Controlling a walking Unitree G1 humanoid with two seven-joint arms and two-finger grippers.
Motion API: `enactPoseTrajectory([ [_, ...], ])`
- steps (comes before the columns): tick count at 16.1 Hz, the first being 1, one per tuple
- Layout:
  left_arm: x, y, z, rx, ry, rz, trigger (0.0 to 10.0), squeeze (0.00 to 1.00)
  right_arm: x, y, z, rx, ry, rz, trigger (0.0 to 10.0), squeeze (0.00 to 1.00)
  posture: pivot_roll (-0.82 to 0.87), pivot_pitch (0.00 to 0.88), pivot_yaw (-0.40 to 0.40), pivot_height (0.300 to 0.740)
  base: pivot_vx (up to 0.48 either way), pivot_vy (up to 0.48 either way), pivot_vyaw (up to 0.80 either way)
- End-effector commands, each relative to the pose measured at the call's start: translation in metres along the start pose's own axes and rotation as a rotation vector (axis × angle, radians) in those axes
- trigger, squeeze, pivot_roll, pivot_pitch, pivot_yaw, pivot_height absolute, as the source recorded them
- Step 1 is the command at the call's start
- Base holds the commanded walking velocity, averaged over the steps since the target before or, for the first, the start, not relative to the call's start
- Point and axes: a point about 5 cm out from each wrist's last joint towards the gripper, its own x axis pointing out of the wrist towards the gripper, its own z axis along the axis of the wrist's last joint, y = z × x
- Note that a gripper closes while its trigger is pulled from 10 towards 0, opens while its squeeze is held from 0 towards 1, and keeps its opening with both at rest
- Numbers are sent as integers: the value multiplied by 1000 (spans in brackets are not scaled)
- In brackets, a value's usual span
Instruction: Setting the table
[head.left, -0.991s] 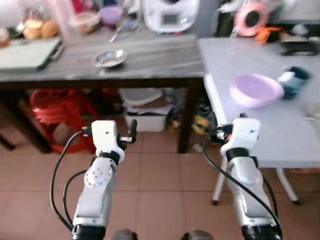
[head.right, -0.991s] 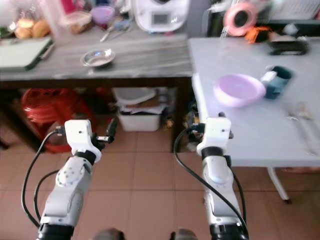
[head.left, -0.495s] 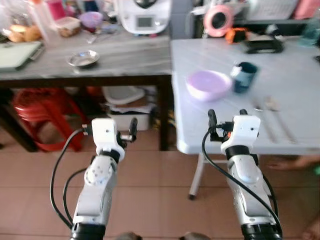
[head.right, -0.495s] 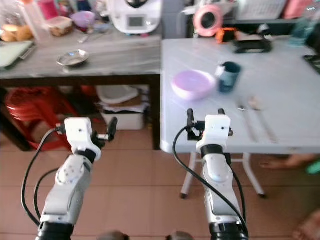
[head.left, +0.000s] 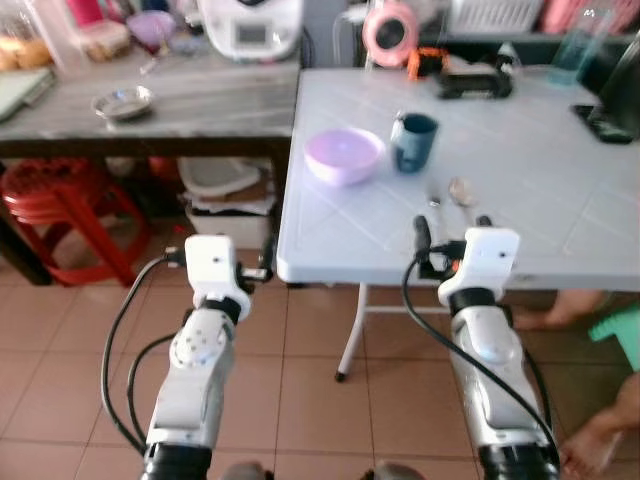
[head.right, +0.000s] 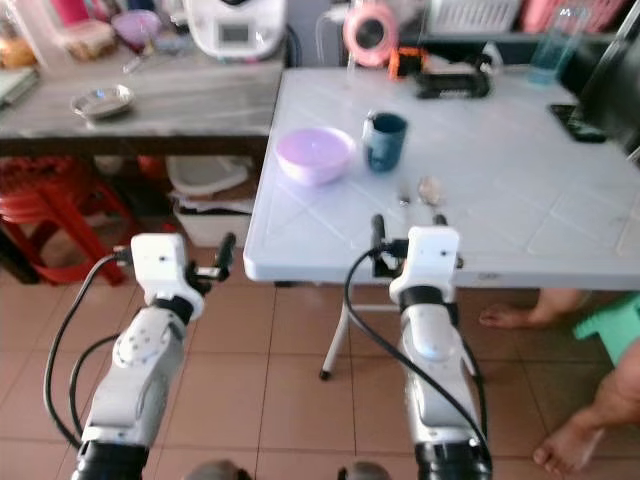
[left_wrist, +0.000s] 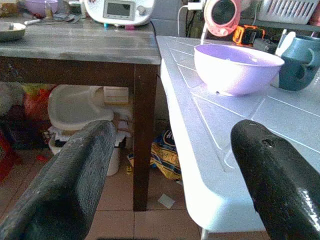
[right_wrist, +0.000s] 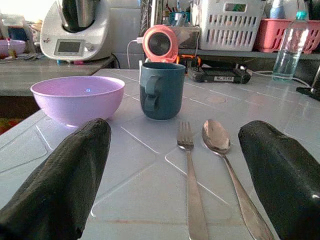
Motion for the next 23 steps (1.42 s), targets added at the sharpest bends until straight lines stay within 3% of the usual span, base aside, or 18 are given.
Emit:
enactPoseTrajectory([
  [1, -1, 6, 2, 9, -9, 21, 10000, 0, 2, 5, 4, 10, -13, 23, 10000, 0, -10, 0, 51, 740, 0, 0, 0],
  [18, 0, 4, 4, -4, -25, 9, 10000, 0, 3, 5, 6, 23, -24, 40, 10000, 0, -13, 0, 47, 740, 0, 0, 0],
  [23, 0, 3, 5, -9, -34, -6, 10000, 0, 3, 5, 6, 7, -24, 41, 10000, 0, -14, 0, 49, 740, 286, 0, 0],
])
